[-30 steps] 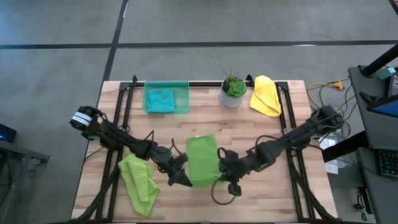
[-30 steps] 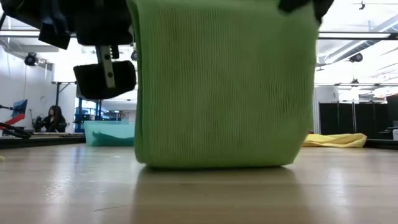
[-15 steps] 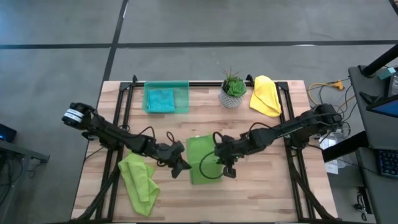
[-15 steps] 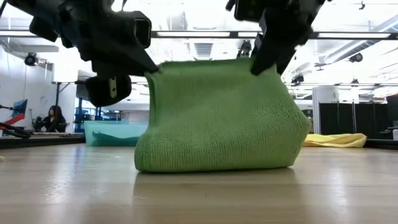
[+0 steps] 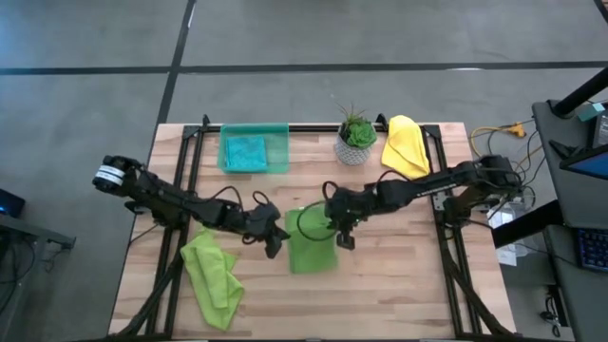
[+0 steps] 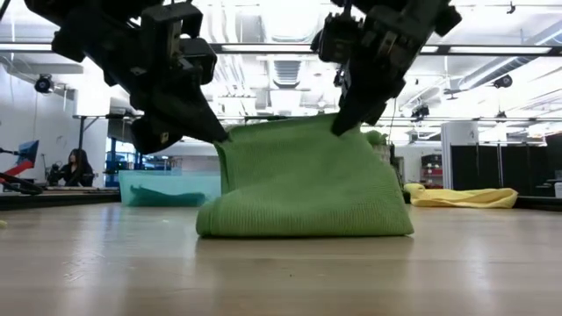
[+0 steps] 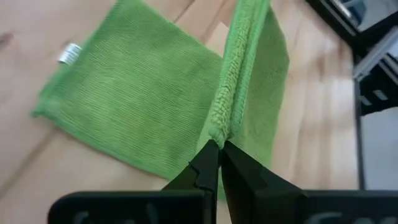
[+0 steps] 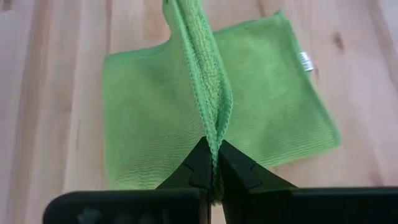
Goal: Fold microfiber towels
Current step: Fold the green microfiber cloth
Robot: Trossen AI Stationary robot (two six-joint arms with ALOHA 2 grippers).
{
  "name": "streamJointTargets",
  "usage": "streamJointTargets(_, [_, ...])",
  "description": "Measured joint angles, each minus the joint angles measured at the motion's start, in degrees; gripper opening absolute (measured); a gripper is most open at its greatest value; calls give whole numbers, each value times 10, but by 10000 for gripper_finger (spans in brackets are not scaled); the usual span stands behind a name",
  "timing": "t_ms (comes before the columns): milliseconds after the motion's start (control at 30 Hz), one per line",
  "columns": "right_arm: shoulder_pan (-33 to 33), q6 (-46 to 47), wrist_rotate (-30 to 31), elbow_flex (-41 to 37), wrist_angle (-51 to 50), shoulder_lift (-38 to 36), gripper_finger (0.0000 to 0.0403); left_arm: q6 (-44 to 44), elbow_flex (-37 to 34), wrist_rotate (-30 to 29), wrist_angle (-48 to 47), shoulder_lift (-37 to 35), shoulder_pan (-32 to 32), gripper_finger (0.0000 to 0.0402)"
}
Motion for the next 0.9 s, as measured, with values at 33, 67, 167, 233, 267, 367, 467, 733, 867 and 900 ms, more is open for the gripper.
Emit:
streamJointTargets(33, [-7,-4,-5,-4,6,0,9,3,0,-1,-6,0,2,0])
streamJointTargets(67, [-13,-7,-7,-6,9,0,9,5,0,-2,-8,0,5,0])
streamJointTargets(167, [-30,-21,-18,-18,20,0,9,16,0,-5,-12,0,13,0])
streamJointTargets(233, [-38,-28,-23,-24,21,0,9,18,0,-6,-36,0,19,1])
streamJointTargets(267, [-42,-33,-26,-26,18,0,9,18,0,-6,-46,1,21,1])
streamJointTargets(367, [-52,-49,-29,-27,28,1,9,18,2,-7,-58,0,27,1])
streamJointTargets(467, [-59,-64,-29,-27,32,1,9,18,0,-9,-63,1,29,1])
streamJointTargets(733, [-59,-99,-65,-27,69,3,9,35,1,-14,-63,1,31,1])
streamJointTargets(867, [-58,-125,-130,-21,68,14,9,96,13,-14,-34,-4,31,0])
streamJointTargets(900, [-55,-133,-143,-16,68,18,9,119,15,-14,-17,-8,31,0])
